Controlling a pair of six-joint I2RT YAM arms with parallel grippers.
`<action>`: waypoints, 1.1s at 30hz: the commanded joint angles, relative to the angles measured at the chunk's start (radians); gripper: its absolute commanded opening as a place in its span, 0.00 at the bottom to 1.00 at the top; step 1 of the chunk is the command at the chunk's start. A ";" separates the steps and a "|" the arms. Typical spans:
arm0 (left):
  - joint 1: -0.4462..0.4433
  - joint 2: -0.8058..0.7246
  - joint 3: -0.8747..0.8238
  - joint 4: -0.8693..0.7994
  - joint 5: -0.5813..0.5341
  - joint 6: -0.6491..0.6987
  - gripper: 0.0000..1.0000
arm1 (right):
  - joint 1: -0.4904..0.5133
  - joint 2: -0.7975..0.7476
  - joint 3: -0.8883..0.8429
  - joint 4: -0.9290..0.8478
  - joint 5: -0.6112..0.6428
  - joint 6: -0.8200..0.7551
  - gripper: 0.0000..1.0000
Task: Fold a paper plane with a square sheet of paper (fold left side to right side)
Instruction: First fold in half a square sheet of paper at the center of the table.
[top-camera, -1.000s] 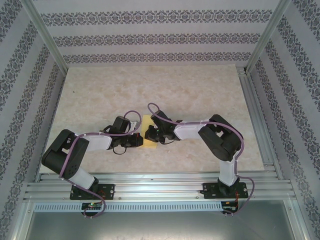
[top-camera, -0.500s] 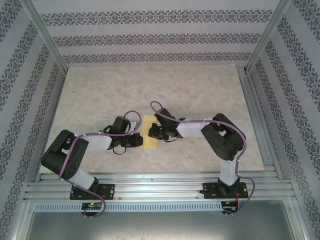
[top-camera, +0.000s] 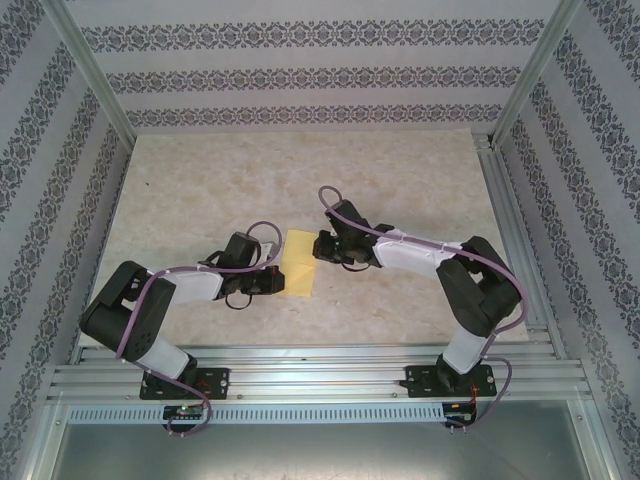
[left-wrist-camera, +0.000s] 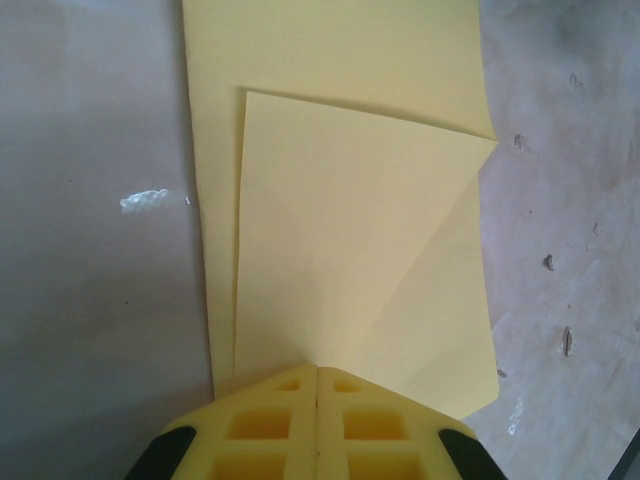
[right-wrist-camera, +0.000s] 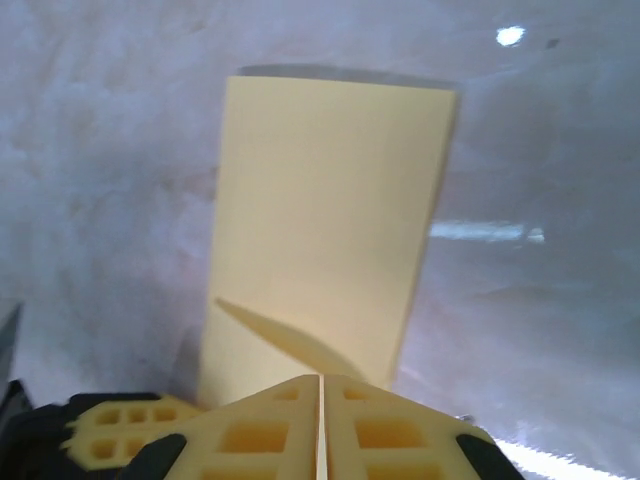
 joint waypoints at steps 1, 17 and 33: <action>-0.006 0.007 -0.025 -0.127 -0.067 0.025 0.00 | 0.051 0.012 -0.004 0.059 -0.041 0.067 0.10; -0.011 0.005 -0.027 -0.131 -0.064 0.024 0.00 | 0.103 0.223 0.022 0.117 -0.067 0.133 0.09; -0.012 -0.222 -0.165 -0.274 -0.114 -0.075 0.05 | 0.094 0.258 0.019 0.018 -0.043 0.131 0.10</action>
